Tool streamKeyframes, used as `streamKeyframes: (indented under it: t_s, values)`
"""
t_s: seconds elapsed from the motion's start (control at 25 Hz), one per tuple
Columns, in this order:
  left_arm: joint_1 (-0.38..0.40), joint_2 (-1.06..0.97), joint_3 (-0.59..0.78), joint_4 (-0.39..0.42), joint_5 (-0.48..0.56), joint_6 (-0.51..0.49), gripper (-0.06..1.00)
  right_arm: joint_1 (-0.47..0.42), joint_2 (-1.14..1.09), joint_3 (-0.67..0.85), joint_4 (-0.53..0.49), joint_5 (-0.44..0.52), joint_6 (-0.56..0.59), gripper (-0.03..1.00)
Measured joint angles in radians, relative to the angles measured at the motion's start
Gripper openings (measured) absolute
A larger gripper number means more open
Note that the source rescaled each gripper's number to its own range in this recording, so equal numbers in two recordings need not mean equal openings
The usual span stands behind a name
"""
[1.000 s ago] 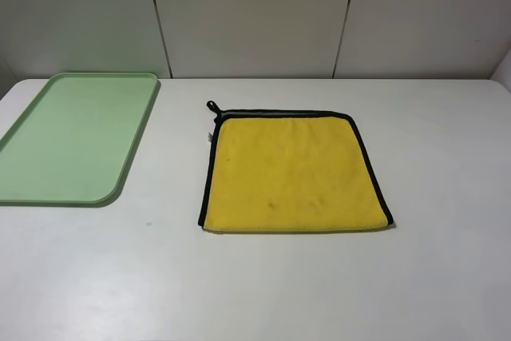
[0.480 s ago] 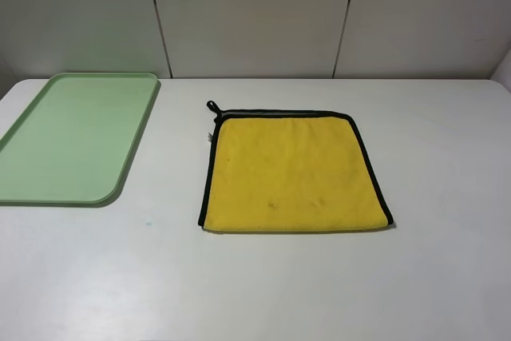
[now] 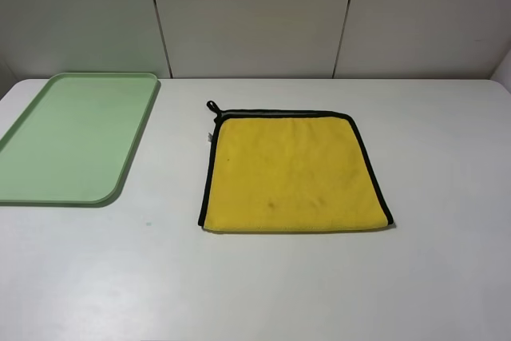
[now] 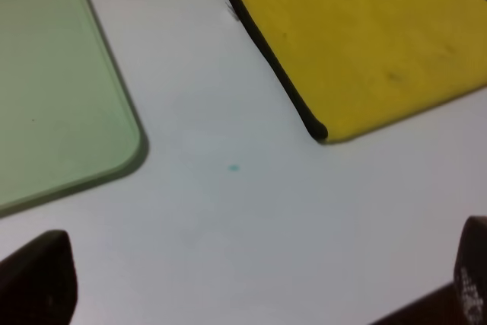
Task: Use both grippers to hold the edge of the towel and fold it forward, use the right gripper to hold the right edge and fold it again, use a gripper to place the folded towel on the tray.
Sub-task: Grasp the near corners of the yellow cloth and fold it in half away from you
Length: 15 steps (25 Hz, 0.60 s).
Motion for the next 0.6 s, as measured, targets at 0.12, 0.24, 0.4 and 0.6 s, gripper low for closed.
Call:
streamKeyframes:
  t_s: [0.12, 0.24, 0.4, 0.6]
  values:
    - [0.0, 0.0, 0.0, 0.051, -0.012, -0.075, 1.0, 0.0, 0.0, 0.0, 0.0, 0.0, 0.0, 1.0]
    - [0.0, 0.0, 0.0, 0.115, -0.019, -0.156, 0.99, 0.0, 0.0, 0.0, 0.0, 0.0, 0.0, 1.0]
    - [0.0, 0.0, 0.0, 0.15, -0.026, -0.192, 0.99, 0.0, 0.0, 0.0, 0.0, 0.0, 0.0, 1.0]
    - [0.0, 0.0, -0.018, 0.185, -0.048, -0.197, 0.98, 0.0, 0.03, -0.024, 0.0, 0.0, 0.0, 1.0]
